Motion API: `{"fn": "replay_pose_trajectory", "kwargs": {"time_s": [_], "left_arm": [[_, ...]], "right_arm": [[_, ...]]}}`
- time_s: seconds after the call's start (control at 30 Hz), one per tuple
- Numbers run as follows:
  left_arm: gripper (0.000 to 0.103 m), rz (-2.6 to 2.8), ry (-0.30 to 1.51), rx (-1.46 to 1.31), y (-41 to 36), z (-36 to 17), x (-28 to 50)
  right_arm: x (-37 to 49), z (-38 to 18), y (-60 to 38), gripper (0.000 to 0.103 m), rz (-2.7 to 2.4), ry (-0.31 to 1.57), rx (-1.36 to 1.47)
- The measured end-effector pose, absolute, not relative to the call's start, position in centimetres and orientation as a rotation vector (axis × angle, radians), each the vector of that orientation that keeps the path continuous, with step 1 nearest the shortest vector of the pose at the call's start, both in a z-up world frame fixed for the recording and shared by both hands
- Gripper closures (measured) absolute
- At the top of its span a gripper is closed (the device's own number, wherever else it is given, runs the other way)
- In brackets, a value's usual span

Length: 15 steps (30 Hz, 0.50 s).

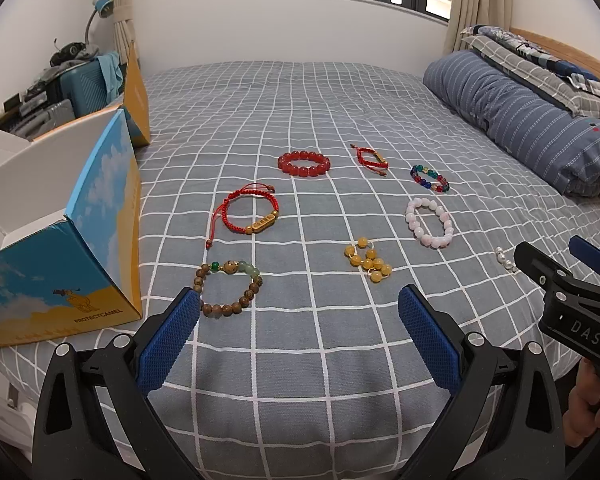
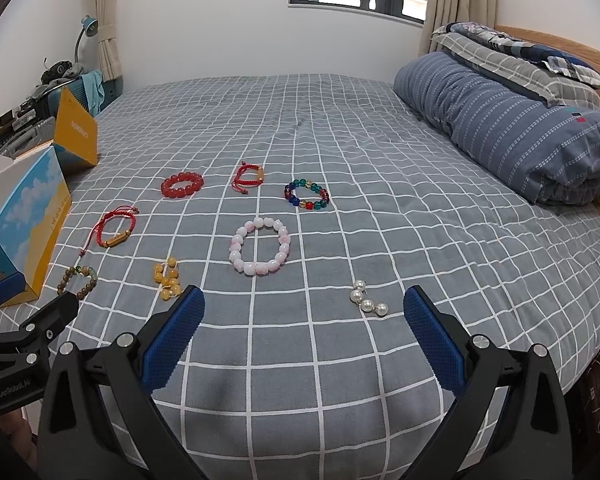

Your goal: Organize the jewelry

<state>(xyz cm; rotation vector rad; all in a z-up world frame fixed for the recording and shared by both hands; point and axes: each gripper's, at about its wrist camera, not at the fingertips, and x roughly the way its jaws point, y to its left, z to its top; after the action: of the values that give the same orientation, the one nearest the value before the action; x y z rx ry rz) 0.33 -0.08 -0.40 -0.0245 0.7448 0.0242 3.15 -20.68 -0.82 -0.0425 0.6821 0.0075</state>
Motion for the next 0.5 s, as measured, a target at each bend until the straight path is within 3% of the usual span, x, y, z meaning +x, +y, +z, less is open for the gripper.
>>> {"fn": "replay_pose_trajectory", "kwargs": {"time_s": [0.5], "left_arm": [[0.006,0.017,0.740,-0.023,-0.34,0.21,0.99]], "right_arm": [[3.66,-0.48,-20.77,0.007,0.005,0.678,-0.044]]}}
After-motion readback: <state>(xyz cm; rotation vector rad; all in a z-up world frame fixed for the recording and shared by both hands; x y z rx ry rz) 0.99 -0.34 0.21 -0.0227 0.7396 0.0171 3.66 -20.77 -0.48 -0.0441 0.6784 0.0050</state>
